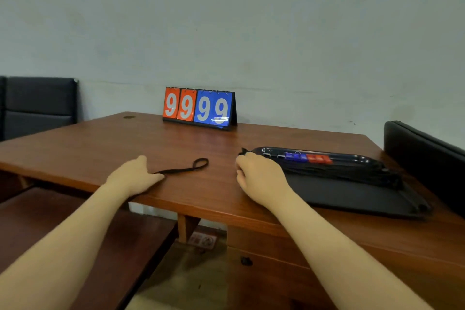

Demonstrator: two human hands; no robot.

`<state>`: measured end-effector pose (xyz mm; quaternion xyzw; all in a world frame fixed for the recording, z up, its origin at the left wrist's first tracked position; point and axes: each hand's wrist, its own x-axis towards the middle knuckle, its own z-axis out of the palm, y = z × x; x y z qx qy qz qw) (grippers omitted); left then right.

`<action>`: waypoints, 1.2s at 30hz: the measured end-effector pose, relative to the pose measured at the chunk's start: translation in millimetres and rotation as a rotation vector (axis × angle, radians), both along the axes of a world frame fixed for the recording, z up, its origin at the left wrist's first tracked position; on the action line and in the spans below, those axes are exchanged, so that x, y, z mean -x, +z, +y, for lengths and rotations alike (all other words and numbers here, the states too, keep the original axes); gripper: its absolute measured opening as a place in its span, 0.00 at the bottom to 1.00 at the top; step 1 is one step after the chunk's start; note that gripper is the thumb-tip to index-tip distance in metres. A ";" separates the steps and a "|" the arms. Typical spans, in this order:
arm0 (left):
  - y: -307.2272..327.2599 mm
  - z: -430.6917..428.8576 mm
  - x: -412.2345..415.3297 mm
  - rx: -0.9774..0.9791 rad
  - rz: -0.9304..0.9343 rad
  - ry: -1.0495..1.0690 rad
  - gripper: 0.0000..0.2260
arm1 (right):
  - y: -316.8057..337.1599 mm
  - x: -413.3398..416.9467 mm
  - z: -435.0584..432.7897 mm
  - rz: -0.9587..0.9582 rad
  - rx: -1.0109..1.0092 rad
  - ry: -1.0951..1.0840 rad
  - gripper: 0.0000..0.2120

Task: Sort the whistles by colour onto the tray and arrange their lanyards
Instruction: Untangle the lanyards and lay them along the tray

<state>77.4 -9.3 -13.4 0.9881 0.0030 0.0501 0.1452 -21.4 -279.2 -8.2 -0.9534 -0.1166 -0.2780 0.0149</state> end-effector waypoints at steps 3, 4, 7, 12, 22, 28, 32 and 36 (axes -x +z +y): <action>-2.5 -1.0 2.8 -0.043 -0.066 -0.026 0.13 | -2.4 -4.1 37.5 0.037 -0.043 0.106 0.07; -2.8 -3.3 3.3 -0.030 -0.080 -0.032 0.13 | -3.2 -5.4 48.7 0.061 -0.078 0.142 0.06; -3.5 -13.5 2.9 0.212 -0.110 -0.086 0.13 | -7.4 -12.9 75.2 0.146 -0.201 0.203 0.06; -2.9 -17.1 9.8 0.314 -0.121 -0.225 0.11 | -11.6 -29.8 87.5 0.307 -0.261 0.147 0.13; -2.0 -33.2 26.3 0.452 -0.347 -0.459 0.11 | -9.9 -29.3 81.5 0.439 -0.762 0.299 0.20; 10.2 -68.7 35.0 0.426 -0.402 -0.577 0.09 | 7.4 -20.3 55.6 0.410 -1.168 0.248 0.08; 15.8 -86.6 35.6 0.257 -0.237 -0.641 0.05 | 24.4 -10.7 11.5 0.276 -1.016 0.076 0.04; 21.1 -86.7 26.2 0.247 -0.209 -0.621 0.09 | 39.4 7.3 -75.3 0.032 -0.690 -0.215 0.05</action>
